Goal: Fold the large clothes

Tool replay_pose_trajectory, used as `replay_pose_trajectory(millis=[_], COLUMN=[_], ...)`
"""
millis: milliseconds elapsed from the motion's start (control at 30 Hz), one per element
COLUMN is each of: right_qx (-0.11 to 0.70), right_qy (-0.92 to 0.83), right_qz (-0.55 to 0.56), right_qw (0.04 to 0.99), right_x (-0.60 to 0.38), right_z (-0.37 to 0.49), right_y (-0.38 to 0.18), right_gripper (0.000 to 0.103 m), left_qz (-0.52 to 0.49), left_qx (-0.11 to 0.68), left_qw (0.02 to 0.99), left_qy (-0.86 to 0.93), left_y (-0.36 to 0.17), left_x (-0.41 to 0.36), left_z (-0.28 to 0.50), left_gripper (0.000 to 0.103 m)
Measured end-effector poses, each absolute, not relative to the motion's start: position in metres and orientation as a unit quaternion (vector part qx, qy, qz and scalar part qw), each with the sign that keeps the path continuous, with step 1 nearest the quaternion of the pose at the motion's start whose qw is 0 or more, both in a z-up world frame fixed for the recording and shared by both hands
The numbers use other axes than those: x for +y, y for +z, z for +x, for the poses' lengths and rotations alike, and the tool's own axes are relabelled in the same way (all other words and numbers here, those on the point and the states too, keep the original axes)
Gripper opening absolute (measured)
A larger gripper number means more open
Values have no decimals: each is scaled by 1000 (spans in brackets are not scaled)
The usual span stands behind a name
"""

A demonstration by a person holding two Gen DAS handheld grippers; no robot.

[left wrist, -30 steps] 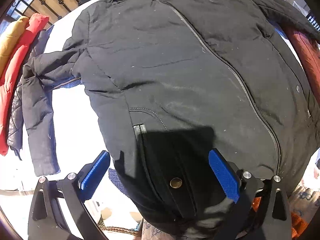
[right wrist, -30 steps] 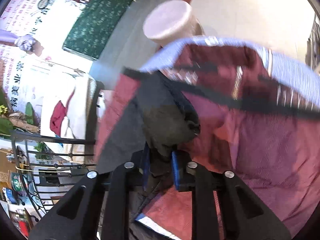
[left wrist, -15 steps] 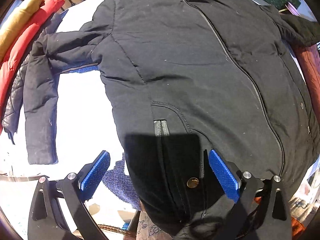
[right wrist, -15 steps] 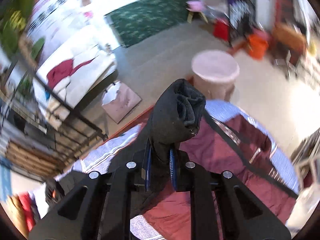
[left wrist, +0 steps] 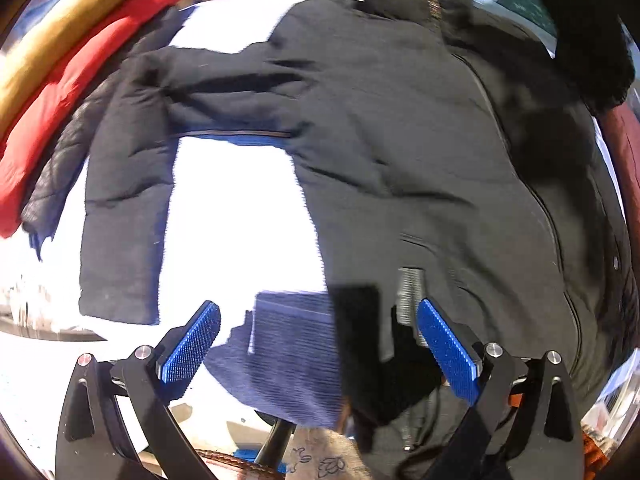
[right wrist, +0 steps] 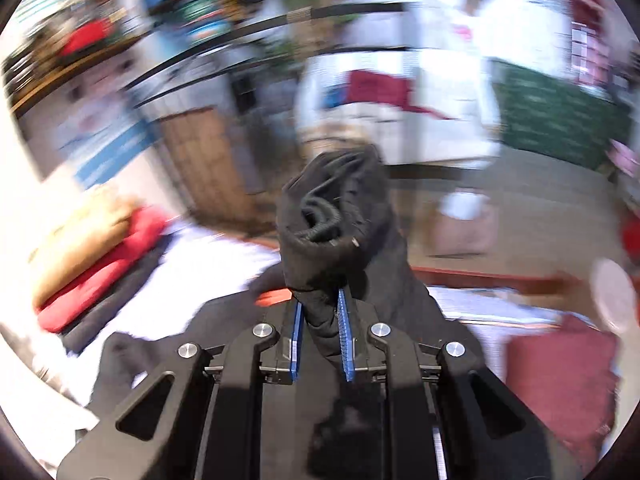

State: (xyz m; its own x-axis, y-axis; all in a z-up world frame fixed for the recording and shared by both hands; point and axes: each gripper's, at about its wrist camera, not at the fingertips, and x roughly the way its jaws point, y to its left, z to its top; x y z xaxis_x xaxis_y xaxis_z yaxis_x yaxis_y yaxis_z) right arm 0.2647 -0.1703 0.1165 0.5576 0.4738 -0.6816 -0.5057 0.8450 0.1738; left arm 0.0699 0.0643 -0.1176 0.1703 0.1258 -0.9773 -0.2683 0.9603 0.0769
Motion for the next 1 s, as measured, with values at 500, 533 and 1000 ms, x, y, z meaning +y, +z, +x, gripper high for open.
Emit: replay_pose_trajectory(millis=[500, 533, 1000], right_qx=[494, 493, 523], right_qy=[298, 284, 270], right_qz=[-187, -201, -137], right_qw=[795, 797, 797], right_x=[12, 12, -87], right_z=[198, 194, 187], right_y=[-25, -28, -47], right_gripper=[51, 67, 82], left_qz=[-106, -107, -125], left_qx=[634, 634, 605], left_qw=[746, 746, 769], left_qy=[172, 171, 162], left_y=[-126, -127, -107], left_x=[123, 125, 146], left_z=[42, 43, 92], left_gripper=[97, 97, 97])
